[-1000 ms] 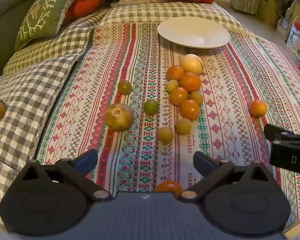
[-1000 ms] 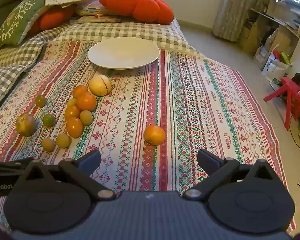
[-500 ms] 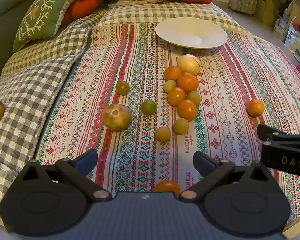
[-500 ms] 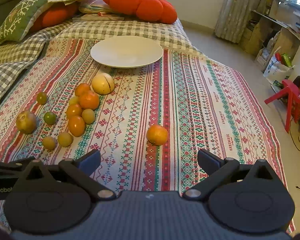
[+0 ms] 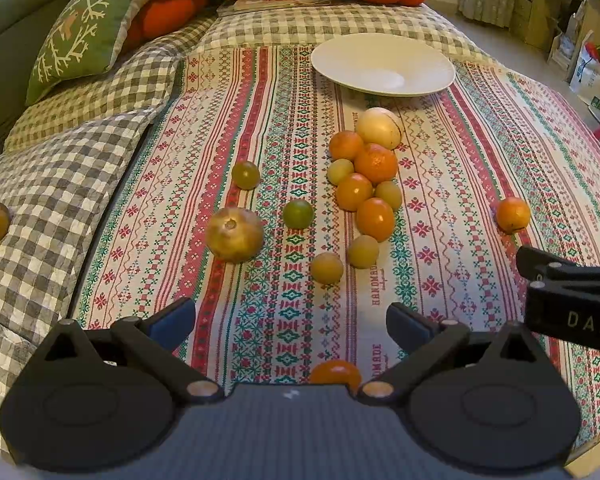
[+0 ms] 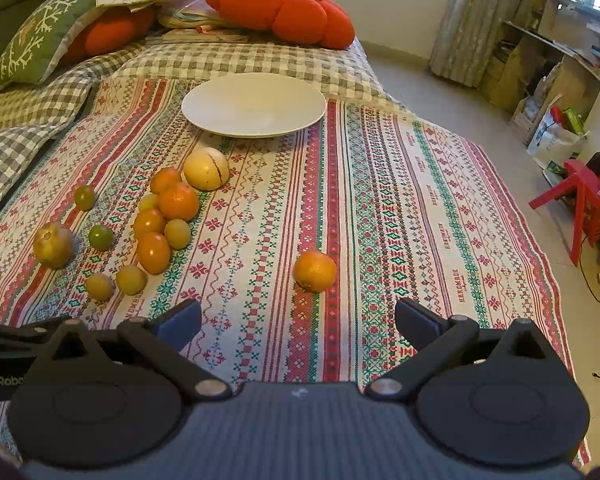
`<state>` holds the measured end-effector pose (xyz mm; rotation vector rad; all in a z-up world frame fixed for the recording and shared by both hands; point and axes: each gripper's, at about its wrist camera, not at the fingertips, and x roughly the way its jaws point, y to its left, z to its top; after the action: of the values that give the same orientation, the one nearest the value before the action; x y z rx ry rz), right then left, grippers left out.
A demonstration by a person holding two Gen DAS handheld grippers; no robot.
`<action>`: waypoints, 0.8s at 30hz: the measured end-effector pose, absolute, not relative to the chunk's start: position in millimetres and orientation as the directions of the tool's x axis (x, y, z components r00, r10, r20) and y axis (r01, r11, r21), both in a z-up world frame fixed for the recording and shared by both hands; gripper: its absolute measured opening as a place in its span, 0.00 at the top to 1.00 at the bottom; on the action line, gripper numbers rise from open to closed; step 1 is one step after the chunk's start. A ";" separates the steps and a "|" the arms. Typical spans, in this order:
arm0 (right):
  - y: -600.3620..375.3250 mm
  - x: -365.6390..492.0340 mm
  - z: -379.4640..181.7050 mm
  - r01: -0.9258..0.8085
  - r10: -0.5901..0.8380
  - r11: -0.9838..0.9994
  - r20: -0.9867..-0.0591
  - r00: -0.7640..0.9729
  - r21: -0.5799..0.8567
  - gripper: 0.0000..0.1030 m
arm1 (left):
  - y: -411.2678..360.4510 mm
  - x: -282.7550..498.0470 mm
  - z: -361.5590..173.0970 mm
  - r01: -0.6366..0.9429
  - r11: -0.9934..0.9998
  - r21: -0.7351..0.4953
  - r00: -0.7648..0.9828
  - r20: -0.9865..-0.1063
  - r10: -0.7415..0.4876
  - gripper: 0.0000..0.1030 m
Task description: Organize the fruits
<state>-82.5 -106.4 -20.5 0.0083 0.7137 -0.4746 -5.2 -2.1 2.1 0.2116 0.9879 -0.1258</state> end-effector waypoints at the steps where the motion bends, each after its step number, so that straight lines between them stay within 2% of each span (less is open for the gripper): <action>1: -106.3 -82.3 -20.5 0.421 -0.416 0.894 -0.632 0.655 -0.152 0.00 | -2.2 -5.1 2.1 0.201 0.972 0.119 0.545 -0.838 -0.010 0.15; 24: -107.5 -82.6 -21.0 0.422 -0.416 0.894 -0.623 0.662 -0.148 0.00 | -2.2 -5.4 0.5 0.202 0.971 0.124 0.544 -0.839 -0.006 0.15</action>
<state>-82.6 -107.5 -21.0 0.0101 0.7021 -0.4737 -5.4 -2.2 0.5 0.2163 0.9896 -0.1244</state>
